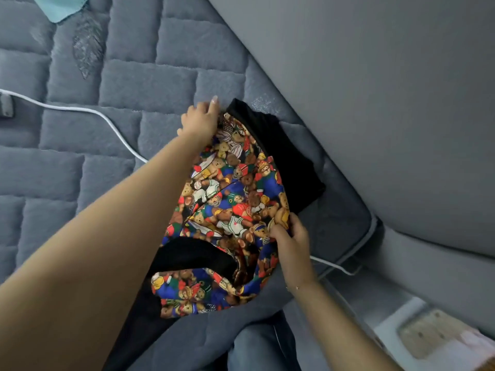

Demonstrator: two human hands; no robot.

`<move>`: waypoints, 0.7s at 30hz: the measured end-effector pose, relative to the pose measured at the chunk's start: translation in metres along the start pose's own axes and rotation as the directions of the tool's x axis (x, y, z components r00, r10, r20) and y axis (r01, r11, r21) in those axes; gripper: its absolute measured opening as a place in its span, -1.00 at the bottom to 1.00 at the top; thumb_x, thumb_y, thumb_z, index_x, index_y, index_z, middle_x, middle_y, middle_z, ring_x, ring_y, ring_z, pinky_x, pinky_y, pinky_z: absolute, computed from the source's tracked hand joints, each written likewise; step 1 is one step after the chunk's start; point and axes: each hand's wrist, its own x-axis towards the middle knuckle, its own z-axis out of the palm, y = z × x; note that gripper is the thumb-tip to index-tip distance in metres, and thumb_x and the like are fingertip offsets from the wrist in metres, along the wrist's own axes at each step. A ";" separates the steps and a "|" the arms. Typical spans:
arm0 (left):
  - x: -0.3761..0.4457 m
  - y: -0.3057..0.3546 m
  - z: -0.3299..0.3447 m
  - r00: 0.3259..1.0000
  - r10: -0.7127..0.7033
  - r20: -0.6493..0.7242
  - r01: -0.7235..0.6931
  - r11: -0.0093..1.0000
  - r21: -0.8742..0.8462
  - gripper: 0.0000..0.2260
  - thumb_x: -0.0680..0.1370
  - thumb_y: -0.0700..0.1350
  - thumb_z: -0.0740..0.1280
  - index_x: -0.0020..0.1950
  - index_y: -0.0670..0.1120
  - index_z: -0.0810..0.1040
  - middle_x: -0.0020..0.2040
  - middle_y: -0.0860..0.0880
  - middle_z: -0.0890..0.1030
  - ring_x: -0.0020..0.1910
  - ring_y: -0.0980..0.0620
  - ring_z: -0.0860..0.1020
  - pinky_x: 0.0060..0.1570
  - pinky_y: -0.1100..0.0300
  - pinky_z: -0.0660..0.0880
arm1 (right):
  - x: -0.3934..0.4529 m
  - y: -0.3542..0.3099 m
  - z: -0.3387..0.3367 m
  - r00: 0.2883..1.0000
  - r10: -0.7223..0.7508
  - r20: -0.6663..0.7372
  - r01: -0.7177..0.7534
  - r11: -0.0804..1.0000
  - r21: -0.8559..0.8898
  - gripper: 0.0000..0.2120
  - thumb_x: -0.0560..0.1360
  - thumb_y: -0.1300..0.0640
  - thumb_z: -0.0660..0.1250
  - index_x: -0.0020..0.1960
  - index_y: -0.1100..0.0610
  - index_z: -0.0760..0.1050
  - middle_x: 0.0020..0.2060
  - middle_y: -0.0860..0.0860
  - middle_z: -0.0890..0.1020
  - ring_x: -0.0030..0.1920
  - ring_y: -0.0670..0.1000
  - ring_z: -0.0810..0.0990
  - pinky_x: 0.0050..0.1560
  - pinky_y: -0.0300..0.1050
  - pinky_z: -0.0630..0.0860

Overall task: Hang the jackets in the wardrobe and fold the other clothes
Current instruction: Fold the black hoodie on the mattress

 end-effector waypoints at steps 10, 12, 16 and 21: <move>-0.006 -0.032 -0.001 0.952 0.238 0.194 -0.240 0.971 -0.013 -0.66 0.67 0.06 0.17 -0.05 -0.18 0.53 -0.23 -0.08 0.55 -0.20 -0.03 0.49 -0.15 0.28 0.48 | -0.009 0.016 -0.016 0.975 0.135 -0.177 -0.126 0.990 0.057 -0.82 0.53 0.32 0.17 -0.02 0.17 0.53 -0.18 0.02 0.61 -0.17 -0.03 0.55 -0.16 -0.13 0.47; -0.001 -0.034 0.007 0.968 0.246 0.045 -0.248 0.969 0.026 -0.67 0.68 0.04 0.15 0.04 -0.17 0.57 -0.11 -0.12 0.61 -0.17 -0.05 0.55 0.00 0.12 0.51 | -0.005 0.019 -0.016 0.973 0.154 -0.173 -0.146 0.988 0.056 -0.84 0.52 0.32 0.16 -0.02 0.24 0.51 -0.22 0.04 0.57 -0.19 0.01 0.51 -0.18 -0.10 0.44; 0.002 -0.036 0.019 0.966 0.238 -0.101 -0.227 0.968 0.109 -0.68 0.68 0.05 0.11 0.15 -0.13 0.56 -0.03 -0.10 0.61 0.02 -0.13 0.56 0.03 0.03 0.46 | 0.004 0.022 -0.015 0.968 0.174 -0.180 -0.166 0.984 0.061 -0.86 0.50 0.30 0.16 -0.06 0.26 0.49 -0.24 0.06 0.54 -0.22 0.02 0.49 -0.20 -0.08 0.43; 0.004 -0.022 0.012 0.983 0.147 0.111 -0.111 0.953 -0.282 -0.41 0.53 0.39 0.14 0.31 -0.02 0.49 0.22 0.01 0.57 0.21 -0.02 0.53 0.33 -0.05 0.40 | 0.010 0.026 -0.019 0.987 0.134 -0.088 -0.134 0.991 0.004 -0.87 0.53 0.18 0.31 0.01 -0.03 0.55 -0.11 -0.11 0.68 -0.10 -0.18 0.65 -0.18 -0.33 0.52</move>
